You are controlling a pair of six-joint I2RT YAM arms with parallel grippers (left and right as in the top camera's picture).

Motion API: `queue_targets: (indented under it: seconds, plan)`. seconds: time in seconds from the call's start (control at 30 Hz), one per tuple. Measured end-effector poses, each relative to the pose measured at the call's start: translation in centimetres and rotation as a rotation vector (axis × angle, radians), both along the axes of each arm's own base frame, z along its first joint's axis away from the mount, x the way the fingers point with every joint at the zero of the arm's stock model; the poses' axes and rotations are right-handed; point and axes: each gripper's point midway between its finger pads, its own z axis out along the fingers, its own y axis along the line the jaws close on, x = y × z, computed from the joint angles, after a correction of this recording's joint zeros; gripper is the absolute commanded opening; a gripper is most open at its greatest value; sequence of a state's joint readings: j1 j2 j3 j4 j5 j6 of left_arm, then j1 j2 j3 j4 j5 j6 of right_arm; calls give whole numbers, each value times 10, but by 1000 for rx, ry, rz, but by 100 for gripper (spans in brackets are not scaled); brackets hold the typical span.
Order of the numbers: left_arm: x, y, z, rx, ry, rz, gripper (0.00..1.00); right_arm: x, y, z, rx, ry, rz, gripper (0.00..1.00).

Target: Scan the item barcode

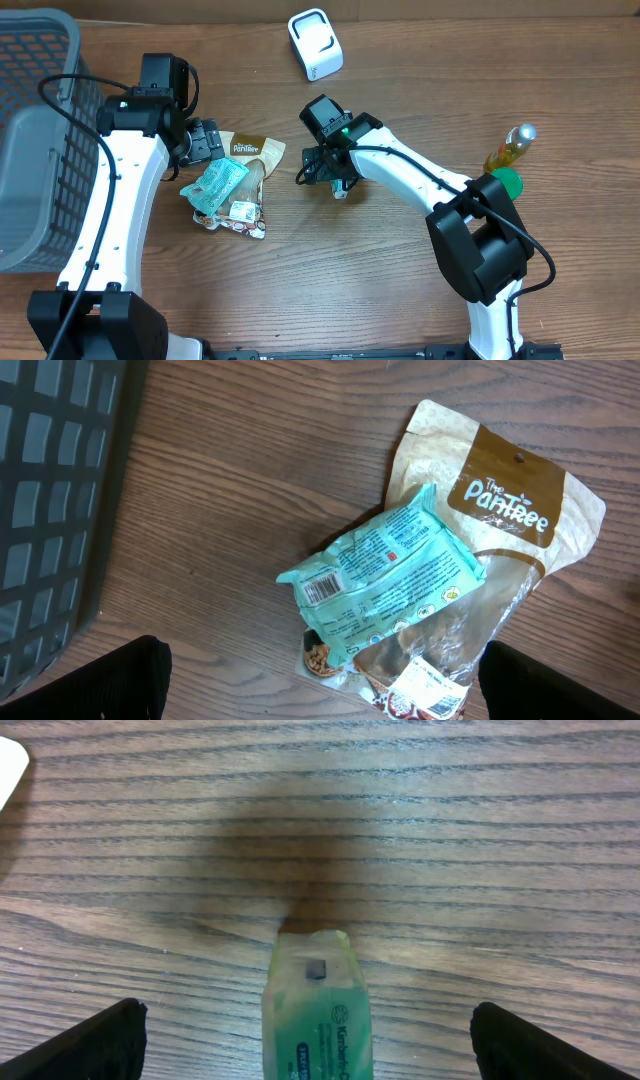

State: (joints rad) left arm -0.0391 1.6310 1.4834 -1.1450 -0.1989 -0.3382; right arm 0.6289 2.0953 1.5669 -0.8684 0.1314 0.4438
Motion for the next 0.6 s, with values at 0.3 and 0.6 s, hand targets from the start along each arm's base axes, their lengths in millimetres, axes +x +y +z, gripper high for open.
queue_targets:
  seconds: [0.3, 0.6]
  plan:
    - [0, 0, 0, 0, 0, 0, 99, -3, -2, -1, -9, 11, 2, 22]
    - [0, 0, 0, 0, 0, 0, 100, -1, -1, 0, -6, 3, 5, 22]
